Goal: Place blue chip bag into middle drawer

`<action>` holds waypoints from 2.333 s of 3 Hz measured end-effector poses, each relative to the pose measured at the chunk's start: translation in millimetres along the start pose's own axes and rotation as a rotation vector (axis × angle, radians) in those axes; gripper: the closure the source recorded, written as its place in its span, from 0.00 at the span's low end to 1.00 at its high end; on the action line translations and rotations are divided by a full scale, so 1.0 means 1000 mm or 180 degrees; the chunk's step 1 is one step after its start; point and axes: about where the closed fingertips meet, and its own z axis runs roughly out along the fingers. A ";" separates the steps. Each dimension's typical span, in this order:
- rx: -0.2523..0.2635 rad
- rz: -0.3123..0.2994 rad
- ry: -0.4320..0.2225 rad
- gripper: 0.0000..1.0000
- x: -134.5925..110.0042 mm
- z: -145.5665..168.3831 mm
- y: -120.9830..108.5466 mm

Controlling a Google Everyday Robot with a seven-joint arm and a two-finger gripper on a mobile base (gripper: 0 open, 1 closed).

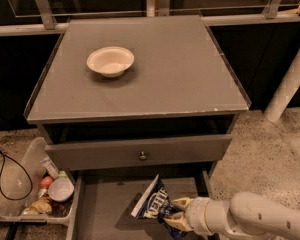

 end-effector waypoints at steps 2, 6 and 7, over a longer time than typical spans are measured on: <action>-0.0588 -0.0162 0.0344 1.00 0.020 0.035 0.000; 0.0443 0.0380 0.0370 1.00 0.069 0.097 -0.064; 0.0551 0.0431 0.0313 0.88 0.073 0.106 -0.071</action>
Offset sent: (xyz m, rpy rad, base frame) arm 0.0109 0.0108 -0.0641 -0.0898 0.1859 0.2584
